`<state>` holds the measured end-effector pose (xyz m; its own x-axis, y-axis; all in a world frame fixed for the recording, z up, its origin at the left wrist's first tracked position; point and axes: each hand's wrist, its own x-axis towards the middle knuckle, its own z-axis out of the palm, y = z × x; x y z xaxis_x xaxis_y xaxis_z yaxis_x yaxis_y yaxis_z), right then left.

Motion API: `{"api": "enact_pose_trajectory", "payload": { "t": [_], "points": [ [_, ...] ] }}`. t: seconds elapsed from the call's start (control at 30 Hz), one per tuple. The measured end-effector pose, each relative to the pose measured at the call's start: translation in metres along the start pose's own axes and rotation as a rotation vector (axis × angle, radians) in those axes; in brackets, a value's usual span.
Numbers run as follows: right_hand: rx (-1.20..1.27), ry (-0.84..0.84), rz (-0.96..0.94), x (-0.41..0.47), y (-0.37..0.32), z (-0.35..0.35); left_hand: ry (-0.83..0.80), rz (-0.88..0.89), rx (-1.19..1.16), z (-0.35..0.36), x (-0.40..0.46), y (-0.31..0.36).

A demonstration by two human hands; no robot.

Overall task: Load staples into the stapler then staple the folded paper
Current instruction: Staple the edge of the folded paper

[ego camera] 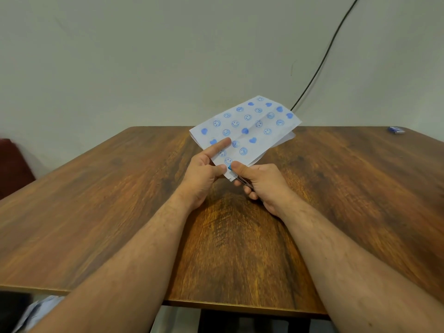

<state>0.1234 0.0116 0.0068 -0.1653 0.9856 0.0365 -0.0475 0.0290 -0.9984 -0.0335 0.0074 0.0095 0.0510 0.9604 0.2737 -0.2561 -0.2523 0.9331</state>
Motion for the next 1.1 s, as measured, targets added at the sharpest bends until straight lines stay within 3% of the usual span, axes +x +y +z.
{"api": "enact_pose_trajectory", "payload": {
  "t": [0.3,0.77,1.1],
  "points": [
    [-0.011,0.010,-0.002,-0.002,-0.001,-0.001,0.004,-0.017,-0.016,0.001,-0.002,0.001],
    [0.181,0.178,0.047,0.003,-0.008,-0.009,0.267,-0.065,0.123,-0.004,0.001,0.003],
    [0.109,0.151,0.041,0.002,-0.006,-0.010,0.303,-0.084,0.064,-0.006,0.004,0.003]
  ]
}}
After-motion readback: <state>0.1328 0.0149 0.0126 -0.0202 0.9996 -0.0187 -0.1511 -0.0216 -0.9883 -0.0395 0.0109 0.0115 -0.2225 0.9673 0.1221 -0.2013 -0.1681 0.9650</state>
